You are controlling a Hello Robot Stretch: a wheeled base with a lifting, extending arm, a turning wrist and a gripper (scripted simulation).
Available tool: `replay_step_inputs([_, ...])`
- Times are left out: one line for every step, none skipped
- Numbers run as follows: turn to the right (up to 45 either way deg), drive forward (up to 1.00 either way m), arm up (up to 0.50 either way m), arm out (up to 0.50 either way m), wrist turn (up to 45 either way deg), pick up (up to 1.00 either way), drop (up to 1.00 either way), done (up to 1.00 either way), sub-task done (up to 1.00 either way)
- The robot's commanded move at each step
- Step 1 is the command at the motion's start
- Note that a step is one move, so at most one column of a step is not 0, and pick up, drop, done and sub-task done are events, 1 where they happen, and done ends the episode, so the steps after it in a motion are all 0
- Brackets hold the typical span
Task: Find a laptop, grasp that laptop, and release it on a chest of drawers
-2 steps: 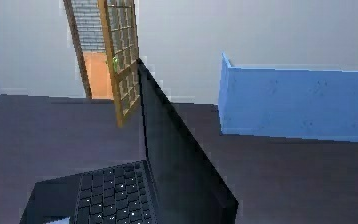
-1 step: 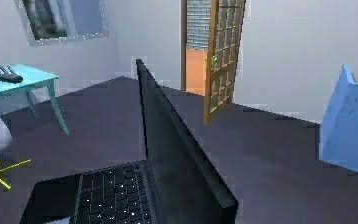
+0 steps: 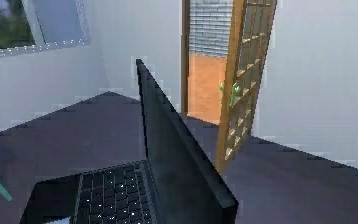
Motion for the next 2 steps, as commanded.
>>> replay_step_inputs([0.0, 1.0, 0.0, 0.0, 0.0, 0.0, 0.0, 0.0, 0.0])
replay_step_inputs([-6.0, 0.0, 0.0, 0.0, 0.0, 0.0, 0.0, 0.0, 0.0])
